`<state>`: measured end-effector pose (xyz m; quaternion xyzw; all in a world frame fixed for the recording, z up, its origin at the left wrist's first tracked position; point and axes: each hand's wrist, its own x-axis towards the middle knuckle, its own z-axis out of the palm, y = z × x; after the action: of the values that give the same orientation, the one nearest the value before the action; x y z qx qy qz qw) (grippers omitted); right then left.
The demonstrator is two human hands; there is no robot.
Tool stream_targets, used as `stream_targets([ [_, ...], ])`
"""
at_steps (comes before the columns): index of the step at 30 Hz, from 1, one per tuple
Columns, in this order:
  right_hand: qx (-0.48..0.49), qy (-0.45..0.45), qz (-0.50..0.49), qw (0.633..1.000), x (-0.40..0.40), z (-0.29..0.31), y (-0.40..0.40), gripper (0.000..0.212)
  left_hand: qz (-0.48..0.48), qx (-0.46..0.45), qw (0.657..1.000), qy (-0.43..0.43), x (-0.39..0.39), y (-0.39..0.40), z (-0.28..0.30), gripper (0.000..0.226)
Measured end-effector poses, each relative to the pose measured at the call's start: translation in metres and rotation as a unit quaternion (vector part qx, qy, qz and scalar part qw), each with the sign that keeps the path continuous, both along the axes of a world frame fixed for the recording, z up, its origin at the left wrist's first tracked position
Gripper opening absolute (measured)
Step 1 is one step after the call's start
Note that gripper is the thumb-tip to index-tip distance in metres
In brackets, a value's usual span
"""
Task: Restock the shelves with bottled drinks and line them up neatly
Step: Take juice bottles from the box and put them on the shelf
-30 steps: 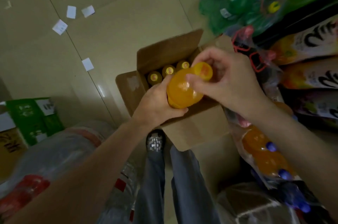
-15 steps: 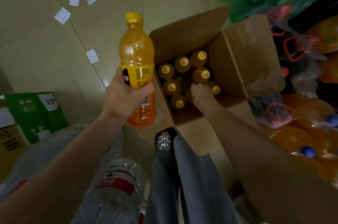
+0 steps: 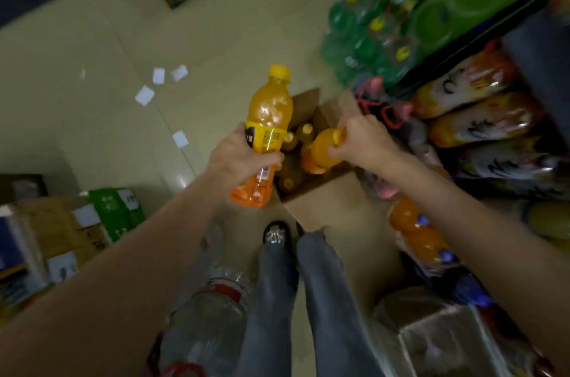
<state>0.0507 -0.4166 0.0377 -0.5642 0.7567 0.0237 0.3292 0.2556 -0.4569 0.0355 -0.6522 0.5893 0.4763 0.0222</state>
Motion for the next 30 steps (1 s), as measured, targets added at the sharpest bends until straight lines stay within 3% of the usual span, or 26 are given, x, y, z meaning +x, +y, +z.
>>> stream_targets([
  [7,-0.191,0.071,-0.065,0.977,-0.048,0.303,-0.011,0.042,-0.057,-0.129,0.985,0.105,-0.085,-0.035,0.225,0.044],
  [8,-0.226,0.085,-0.071,0.968,-0.055,0.341,-0.001,0.041,-0.059,-0.148,0.979,0.129,-0.099,-0.036,0.255,0.05],
  [11,-0.309,0.14,-0.102,0.935,-0.079,0.443,0.037,0.034,-0.083,-0.2,0.955,0.205,-0.148,-0.027,0.339,0.078],
  [13,-0.364,0.164,-0.146,0.905,-0.099,0.501,0.063,0.025,-0.087,-0.217,0.935,0.268,-0.181,-0.013,0.384,0.08],
  [15,-0.436,0.158,-0.215,0.86,-0.118,0.548,0.094,0.026,-0.112,-0.225,0.914,0.319,-0.213,0.006,0.421,0.067],
  [18,-0.562,0.161,-0.3,0.754,-0.146,0.587,0.151,0.027,-0.189,-0.252,0.88,0.356,-0.259,0.039,0.46,0.041],
  [21,-0.655,0.204,-0.344,0.641,-0.173,0.595,0.205,0.028,-0.281,-0.273,0.834,0.388,-0.308,0.069,0.488,0.043],
  [23,-0.691,0.192,-0.377,0.586,-0.192,0.591,0.24,0.023,-0.32,-0.283,0.803,0.416,-0.338,0.094,0.502,0.048],
  [28,-0.719,0.226,-0.416,0.509,-0.242,0.569,0.321,0.034,-0.388,-0.269,0.769,0.431,-0.413,0.16,0.519,0.064],
  [30,-0.719,0.265,-0.407,0.497,-0.26,0.564,0.344,0.029,-0.389,-0.254,0.767,0.442,-0.438,0.184,0.522,0.064],
])
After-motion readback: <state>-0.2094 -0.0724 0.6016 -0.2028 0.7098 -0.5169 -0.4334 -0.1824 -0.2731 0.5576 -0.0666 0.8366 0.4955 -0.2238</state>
